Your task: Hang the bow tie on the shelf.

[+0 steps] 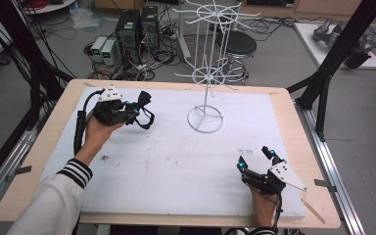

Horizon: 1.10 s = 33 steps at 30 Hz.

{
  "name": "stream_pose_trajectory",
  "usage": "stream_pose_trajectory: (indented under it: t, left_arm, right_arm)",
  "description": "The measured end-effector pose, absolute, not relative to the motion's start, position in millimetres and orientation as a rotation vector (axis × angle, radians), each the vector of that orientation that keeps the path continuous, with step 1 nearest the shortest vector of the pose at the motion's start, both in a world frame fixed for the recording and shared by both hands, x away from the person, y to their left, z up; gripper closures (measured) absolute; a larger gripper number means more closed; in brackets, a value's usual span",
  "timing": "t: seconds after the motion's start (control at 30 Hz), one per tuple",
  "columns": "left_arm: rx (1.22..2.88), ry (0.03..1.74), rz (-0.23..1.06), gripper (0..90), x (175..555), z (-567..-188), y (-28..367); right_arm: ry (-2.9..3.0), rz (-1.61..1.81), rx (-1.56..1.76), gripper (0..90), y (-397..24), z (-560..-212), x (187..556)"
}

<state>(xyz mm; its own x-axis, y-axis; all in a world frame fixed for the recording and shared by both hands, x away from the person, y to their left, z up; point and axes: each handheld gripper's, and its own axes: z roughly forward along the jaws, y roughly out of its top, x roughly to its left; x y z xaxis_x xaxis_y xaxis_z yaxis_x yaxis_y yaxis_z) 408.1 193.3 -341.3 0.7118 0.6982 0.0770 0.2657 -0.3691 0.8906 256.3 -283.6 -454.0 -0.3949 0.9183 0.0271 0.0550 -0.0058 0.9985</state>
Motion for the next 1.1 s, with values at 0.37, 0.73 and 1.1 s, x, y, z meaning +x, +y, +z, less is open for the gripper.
stream_pose_trajectory:
  t: [0.37,0.73,1.1]
  left_arm:
    - [1.929,0.648,0.577,74.7,400,-322,170]
    - [1.898,0.563,0.577,74.7,390,-303,154]
    - [1.882,0.494,0.558,74.7,382,-288,138]
  right_arm:
    - [1.536,1.492,1.042,8.8,-284,-454,256]
    - [1.537,1.494,1.043,8.8,-284,-454,256]
    - [1.536,1.494,1.042,8.8,-284,-454,256]
